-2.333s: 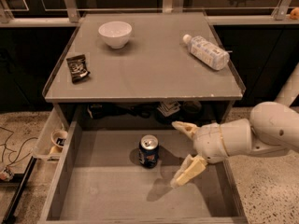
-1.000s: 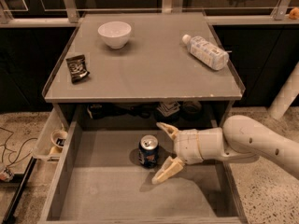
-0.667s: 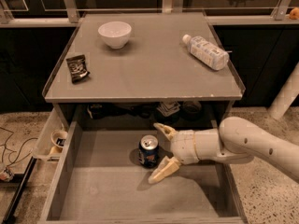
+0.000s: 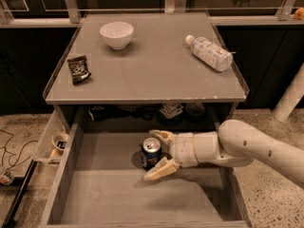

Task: Pick pepsi can from top drawer and place on counter

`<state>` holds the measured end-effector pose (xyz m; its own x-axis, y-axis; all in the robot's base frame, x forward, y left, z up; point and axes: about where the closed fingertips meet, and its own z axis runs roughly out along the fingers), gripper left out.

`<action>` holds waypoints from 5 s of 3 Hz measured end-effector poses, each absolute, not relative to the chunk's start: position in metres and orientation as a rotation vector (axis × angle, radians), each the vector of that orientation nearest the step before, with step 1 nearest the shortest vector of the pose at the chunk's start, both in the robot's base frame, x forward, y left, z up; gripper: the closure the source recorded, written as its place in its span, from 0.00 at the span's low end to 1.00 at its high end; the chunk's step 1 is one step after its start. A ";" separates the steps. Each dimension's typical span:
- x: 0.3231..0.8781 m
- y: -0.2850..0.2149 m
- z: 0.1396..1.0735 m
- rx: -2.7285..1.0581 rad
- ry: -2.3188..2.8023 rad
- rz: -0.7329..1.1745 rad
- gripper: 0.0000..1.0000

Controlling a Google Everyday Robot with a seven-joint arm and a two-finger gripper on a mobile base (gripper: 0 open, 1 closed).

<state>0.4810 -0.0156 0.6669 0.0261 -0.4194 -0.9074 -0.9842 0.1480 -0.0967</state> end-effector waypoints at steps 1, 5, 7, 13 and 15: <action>0.481 -0.016 0.667 -1.411 1.538 0.803 0.42; 0.485 -0.031 0.730 -1.435 1.480 0.740 1.00; 0.486 -0.079 0.853 -1.479 1.402 0.609 1.00; 0.622 -0.036 0.936 -1.656 1.148 0.838 1.00; 0.662 -0.041 0.957 -1.464 1.256 0.795 1.00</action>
Offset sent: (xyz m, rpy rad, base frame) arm 0.0000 0.0000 0.0000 0.0000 0.0000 0.0000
